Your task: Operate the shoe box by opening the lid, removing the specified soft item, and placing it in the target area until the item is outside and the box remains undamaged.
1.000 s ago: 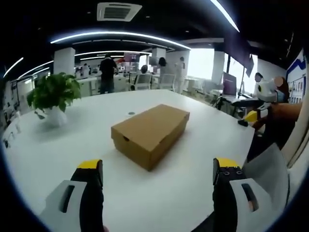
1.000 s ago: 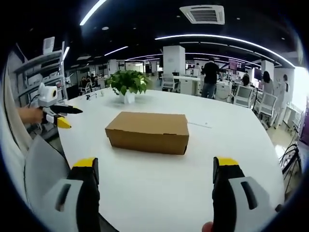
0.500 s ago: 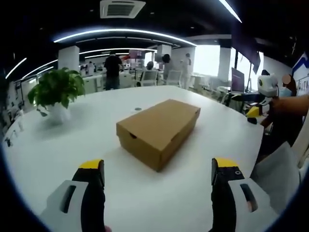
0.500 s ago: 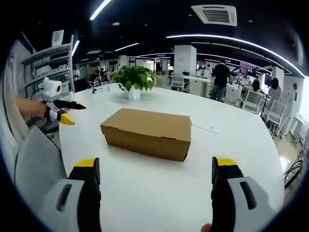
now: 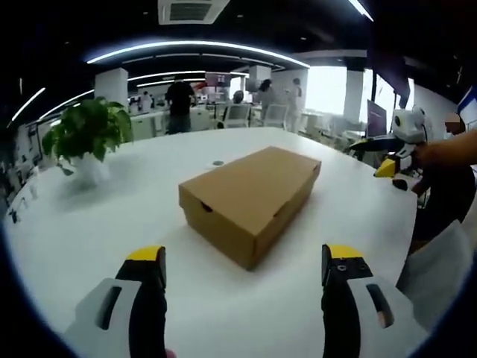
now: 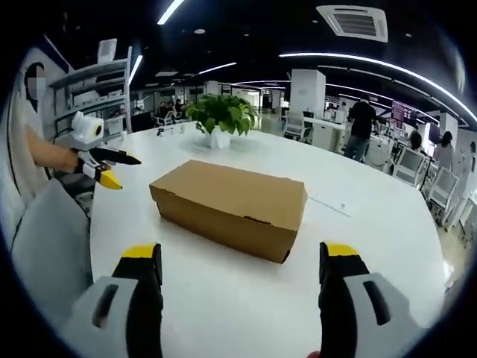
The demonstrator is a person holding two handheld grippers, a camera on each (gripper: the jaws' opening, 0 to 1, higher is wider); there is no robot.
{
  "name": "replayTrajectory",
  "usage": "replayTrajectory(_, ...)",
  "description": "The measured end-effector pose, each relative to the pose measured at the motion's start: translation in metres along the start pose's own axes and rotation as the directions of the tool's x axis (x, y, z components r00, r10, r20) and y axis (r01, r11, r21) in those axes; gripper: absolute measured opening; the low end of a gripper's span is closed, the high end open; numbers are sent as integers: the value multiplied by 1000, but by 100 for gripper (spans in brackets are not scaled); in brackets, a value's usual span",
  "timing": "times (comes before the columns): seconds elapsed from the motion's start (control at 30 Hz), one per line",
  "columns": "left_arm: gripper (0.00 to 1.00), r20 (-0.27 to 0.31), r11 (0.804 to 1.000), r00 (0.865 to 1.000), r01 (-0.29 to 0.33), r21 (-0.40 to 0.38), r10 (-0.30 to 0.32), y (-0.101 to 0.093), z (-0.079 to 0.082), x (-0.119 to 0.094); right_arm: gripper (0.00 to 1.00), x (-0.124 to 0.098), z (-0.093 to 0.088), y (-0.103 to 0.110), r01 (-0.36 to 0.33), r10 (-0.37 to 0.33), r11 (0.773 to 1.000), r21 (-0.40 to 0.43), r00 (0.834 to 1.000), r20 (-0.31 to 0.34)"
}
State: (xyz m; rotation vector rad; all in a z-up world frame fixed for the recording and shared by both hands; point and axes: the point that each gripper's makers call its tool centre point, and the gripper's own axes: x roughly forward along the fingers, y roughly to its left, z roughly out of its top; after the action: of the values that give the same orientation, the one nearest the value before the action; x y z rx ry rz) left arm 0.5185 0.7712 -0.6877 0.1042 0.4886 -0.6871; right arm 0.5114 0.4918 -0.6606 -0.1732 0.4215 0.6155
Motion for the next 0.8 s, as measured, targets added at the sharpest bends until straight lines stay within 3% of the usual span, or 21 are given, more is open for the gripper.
replayTrajectory(0.33,82,-7,1000,1000,-10,-15,10,0,2,23,74,32,-9,-12,-62,59,997,-52,996,-59)
replayTrajectory(0.8,73,-28,1000,999,-18,-15,18,0,7,53,64,62,-12,-41,-61,56,997,-49,994,-91)
